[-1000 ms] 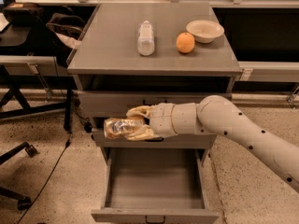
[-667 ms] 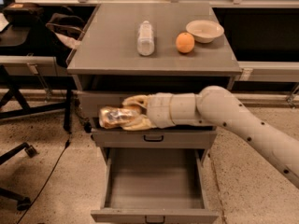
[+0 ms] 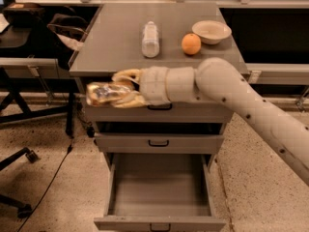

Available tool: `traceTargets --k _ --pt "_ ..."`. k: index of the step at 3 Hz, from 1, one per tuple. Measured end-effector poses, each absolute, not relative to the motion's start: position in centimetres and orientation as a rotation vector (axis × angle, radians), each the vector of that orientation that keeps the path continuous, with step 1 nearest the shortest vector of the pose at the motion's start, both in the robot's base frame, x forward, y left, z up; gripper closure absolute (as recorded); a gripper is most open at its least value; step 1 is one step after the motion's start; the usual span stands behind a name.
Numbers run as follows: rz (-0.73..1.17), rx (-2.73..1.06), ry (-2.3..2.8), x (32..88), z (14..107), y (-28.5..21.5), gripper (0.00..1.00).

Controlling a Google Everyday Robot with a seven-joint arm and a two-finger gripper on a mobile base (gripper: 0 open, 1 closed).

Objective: Pick orange can from bottom drawer and place on counter

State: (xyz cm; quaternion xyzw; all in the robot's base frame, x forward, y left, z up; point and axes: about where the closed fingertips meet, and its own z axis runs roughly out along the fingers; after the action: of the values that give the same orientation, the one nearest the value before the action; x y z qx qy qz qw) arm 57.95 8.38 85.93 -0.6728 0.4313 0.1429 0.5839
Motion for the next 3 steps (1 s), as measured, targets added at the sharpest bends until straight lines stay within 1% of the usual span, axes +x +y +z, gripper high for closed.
traceTargets --k 1,2,3 --pt "0.314 -1.572 0.942 58.9 89.1 9.8 1.00" --pt "0.267 -1.572 0.915 62.6 91.9 14.9 1.00" --pt "0.267 -1.572 0.915 62.7 91.9 14.9 1.00"
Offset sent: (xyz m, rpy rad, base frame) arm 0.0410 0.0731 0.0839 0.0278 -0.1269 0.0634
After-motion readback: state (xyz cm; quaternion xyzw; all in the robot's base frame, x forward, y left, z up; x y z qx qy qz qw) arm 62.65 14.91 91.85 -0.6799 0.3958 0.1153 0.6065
